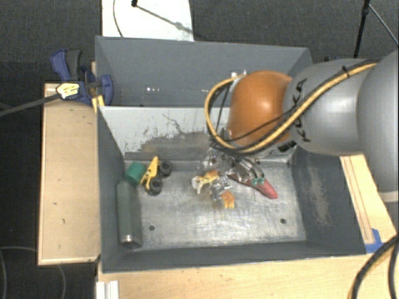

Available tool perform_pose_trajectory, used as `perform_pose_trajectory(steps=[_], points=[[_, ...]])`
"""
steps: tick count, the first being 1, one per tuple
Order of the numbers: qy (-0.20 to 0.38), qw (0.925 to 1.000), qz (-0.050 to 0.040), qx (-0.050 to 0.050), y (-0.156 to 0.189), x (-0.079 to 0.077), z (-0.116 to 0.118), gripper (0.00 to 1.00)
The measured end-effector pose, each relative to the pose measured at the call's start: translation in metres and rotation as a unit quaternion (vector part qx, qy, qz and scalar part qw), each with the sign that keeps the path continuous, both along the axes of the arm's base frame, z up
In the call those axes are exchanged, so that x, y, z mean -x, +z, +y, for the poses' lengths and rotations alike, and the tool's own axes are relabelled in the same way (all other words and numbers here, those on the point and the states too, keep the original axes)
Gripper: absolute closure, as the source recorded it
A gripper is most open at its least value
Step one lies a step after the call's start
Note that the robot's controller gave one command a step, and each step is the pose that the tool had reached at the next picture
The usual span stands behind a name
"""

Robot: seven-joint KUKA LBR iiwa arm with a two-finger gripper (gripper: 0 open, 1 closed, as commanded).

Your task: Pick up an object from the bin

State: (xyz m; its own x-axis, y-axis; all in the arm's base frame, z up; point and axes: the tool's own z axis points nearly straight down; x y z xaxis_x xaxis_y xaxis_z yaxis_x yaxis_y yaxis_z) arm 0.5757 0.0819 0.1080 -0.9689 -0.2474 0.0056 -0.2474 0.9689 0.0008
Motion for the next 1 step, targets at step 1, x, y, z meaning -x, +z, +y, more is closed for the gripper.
perform_pose_trajectory(steps=[1], points=[[-0.027,0.9996,-0.0051,-0.001,0.0379,0.0042,0.0024,1.0]])
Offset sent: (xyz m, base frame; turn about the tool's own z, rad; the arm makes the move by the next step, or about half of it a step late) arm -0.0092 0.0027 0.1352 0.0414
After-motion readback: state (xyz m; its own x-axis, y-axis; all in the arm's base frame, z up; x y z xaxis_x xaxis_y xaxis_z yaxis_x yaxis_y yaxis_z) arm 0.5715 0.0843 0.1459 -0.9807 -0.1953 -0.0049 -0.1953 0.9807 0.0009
